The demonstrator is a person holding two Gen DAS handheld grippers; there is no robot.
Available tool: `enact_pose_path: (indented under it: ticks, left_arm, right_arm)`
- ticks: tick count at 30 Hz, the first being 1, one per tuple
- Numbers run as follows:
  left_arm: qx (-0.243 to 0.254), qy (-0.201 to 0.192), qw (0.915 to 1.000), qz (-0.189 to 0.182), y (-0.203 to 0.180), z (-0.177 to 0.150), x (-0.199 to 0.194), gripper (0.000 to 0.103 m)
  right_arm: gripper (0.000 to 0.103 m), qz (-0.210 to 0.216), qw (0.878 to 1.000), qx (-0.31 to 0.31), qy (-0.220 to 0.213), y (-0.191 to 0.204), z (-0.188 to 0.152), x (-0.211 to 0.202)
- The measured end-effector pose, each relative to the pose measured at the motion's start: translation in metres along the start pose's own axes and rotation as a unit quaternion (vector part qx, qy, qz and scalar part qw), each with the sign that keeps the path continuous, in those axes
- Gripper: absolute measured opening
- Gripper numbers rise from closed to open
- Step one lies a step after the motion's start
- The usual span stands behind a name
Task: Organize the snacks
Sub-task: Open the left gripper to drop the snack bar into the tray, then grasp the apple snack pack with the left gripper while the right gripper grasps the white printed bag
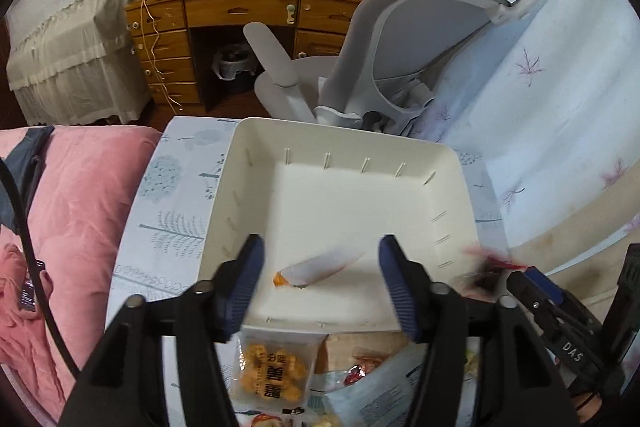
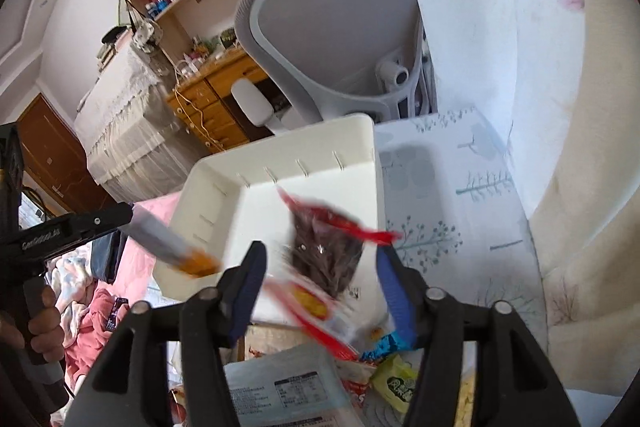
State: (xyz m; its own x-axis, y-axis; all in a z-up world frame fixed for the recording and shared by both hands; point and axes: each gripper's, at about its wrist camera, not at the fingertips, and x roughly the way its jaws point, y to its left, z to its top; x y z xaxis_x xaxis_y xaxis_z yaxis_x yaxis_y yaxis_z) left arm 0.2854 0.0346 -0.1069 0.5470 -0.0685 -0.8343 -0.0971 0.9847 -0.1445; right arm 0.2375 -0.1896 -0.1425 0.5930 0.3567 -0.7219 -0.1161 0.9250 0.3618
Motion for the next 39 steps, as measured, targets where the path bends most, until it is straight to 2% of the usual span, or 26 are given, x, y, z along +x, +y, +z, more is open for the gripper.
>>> enact_pose_path:
  ticks: [2, 16, 21, 24, 32, 39]
  left_arm:
    - [0.001, 0.001, 1.0000, 0.002, 0.001, -0.002, -0.003, 0.064]
    - [-0.007, 0.001, 1.0000, 0.000, 0.026, -0.030, -0.055, 0.070]
    - [-0.008, -0.004, 0.9998, -0.015, 0.044, -0.048, -0.081, 0.074]
    - [0.007, -0.004, 0.9997, -0.025, 0.055, -0.057, -0.096, 0.074]
    - [0.049, 0.002, 0.9965, -0.067, 0.086, -0.078, -0.126, 0.079]
    - [0.103, 0.023, 0.9887, -0.107, 0.107, -0.095, -0.136, 0.083]
  right_arm:
    - [0.079, -0.002, 1.000, 0.005, -0.002, -0.001, -0.001, -0.002]
    - [0.079, -0.005, 0.999, 0.033, -0.007, 0.007, -0.013, -0.033]
    - [0.079, -0.020, 0.999, 0.036, -0.014, 0.020, -0.028, -0.048]
    - [0.079, -0.030, 0.998, 0.050, -0.017, 0.028, -0.040, -0.058]
    - [0.079, -0.049, 0.991, 0.119, -0.033, 0.055, -0.083, -0.090]
    - [0.080, -0.058, 0.975, 0.211, -0.047, 0.069, -0.125, -0.106]
